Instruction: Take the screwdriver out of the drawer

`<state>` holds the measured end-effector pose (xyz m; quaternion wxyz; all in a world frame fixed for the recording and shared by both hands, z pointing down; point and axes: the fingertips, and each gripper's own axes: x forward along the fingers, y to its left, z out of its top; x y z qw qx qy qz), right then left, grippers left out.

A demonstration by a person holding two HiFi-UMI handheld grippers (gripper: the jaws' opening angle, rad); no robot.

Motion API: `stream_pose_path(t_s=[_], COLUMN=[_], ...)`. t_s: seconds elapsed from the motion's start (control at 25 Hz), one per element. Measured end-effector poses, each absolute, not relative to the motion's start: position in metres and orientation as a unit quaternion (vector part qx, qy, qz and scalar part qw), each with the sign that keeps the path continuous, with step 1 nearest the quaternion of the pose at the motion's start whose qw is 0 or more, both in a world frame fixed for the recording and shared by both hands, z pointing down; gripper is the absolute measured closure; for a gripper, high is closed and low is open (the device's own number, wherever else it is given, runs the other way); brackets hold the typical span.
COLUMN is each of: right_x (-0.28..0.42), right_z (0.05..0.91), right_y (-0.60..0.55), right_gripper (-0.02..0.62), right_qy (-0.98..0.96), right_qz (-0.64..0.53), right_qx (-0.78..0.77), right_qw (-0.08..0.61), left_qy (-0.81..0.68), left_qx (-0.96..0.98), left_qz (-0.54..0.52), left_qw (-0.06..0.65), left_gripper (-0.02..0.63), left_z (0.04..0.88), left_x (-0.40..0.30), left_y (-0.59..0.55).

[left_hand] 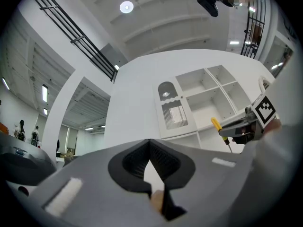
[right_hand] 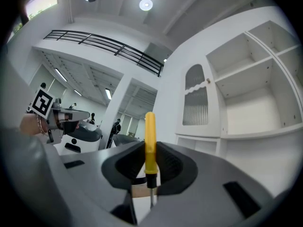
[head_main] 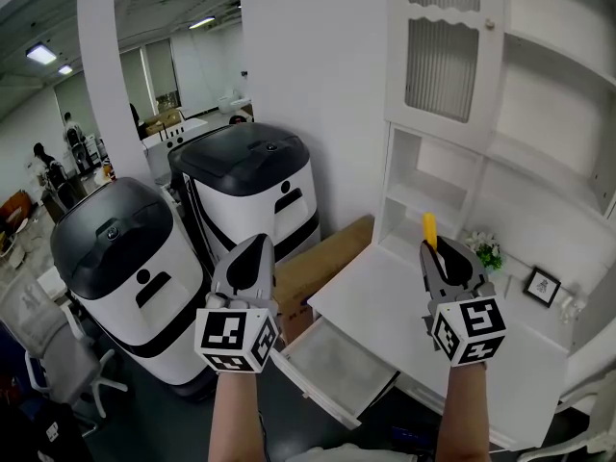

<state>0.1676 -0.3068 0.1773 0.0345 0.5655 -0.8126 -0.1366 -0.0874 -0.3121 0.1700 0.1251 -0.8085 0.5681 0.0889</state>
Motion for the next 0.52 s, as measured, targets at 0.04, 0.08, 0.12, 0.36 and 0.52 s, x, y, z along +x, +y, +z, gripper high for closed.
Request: stream_pose_path(t_s=[0.04, 0.08, 0.12, 0.36, 0.52], right_x=[0.167, 0.167, 0.167, 0.168, 0.167], right_z=[0.178, 0.179, 0.18, 0.186, 0.19], right_y=[-0.306, -0.306, -0.307, -0.307, -0.307], right_gripper=[0.517, 0.517, 0.517, 0.517, 0.517], right_qy=[-0.812, -0.812, -0.812, -0.812, -0.812], right_qz=[-0.137, -0.138, -0.138, -0.133, -0.131], right_qx=[0.566, 0.566, 0.567, 0.568, 0.568], right_qw=[0.034, 0.034, 0.035, 0.036, 0.036], left_qy=[0.568, 0.568, 0.569, 0.567, 0.567], left_qx=[-0.809, -0.809, -0.809, -0.81, -0.81], left_qz=[0.088, 0.087, 0.086, 0.077, 0.075], left_qw=[0.125, 0.125, 0.124, 0.127, 0.13], left_gripper=[0.604, 0.604, 0.604, 0.604, 0.604], left_z=[0.171, 0.172, 0.173, 0.177, 0.176], left_x=[-0.087, -0.087, -0.087, -0.083, -0.083], left_y=[-0.312, -0.313, -0.313, -0.315, -0.315])
